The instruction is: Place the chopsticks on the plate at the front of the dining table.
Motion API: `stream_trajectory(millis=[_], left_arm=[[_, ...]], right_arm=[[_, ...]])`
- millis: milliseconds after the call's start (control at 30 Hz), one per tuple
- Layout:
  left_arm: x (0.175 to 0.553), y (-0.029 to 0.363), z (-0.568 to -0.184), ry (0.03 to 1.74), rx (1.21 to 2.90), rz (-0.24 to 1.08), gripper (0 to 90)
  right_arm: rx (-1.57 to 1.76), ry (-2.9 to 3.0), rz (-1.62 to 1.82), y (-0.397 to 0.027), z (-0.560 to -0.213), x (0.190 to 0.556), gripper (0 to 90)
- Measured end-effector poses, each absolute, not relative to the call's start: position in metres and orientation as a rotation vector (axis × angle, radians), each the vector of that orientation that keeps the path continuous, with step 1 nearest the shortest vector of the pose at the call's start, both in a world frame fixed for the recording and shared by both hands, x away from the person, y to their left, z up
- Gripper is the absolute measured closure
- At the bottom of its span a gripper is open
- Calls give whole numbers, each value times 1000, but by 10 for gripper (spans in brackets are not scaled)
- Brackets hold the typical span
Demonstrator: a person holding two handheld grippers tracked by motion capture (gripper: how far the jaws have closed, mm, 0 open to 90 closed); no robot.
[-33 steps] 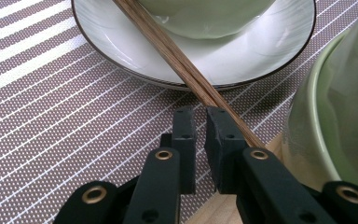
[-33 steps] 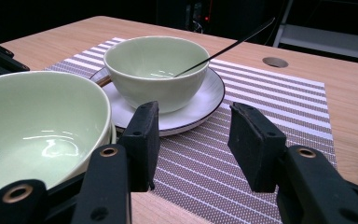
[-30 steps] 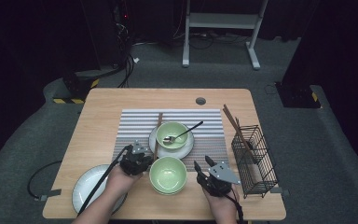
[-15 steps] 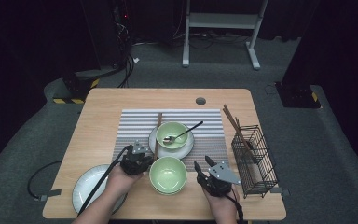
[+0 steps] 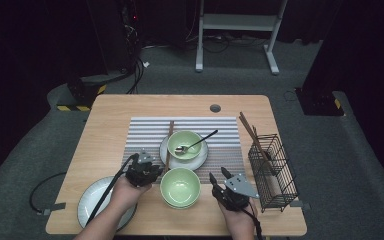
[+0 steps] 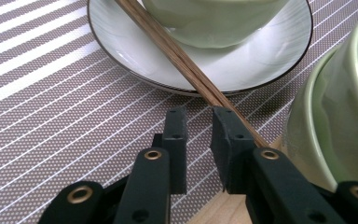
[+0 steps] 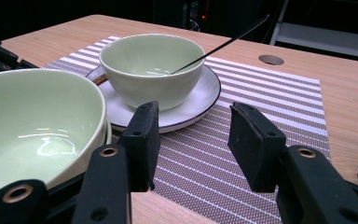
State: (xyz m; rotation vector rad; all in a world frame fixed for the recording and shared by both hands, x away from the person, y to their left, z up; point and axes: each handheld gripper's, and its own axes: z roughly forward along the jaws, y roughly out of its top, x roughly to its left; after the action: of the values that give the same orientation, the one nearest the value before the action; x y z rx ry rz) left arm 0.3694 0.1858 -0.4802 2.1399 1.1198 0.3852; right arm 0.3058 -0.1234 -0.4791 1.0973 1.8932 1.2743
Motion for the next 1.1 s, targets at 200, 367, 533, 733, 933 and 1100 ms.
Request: stream_trajectory(millis=[200, 367, 533, 733, 933, 1100], left_arm=[[366, 195, -475, 1111, 2122, 395, 707], [363, 206, -471, 1107, 2102, 403, 676], [352, 228, -466, 1101, 2057, 423, 624], [339, 262, -465, 1110, 2026, 449, 577], [328, 307, -466, 1163, 1983, 483, 553], [326, 346, -472, 1222, 1927, 522, 529]], right_arm=[[1103, 1899, 1263, -121, -481, 308, 527], [1110, 1909, 1250, -120, -484, 310, 527], [1123, 1922, 1229, -120, -488, 312, 525], [1161, 1939, 1194, -123, -495, 316, 523], [1207, 1965, 1168, -128, -502, 322, 517], [1237, 1990, 1139, -130, -508, 326, 516]])
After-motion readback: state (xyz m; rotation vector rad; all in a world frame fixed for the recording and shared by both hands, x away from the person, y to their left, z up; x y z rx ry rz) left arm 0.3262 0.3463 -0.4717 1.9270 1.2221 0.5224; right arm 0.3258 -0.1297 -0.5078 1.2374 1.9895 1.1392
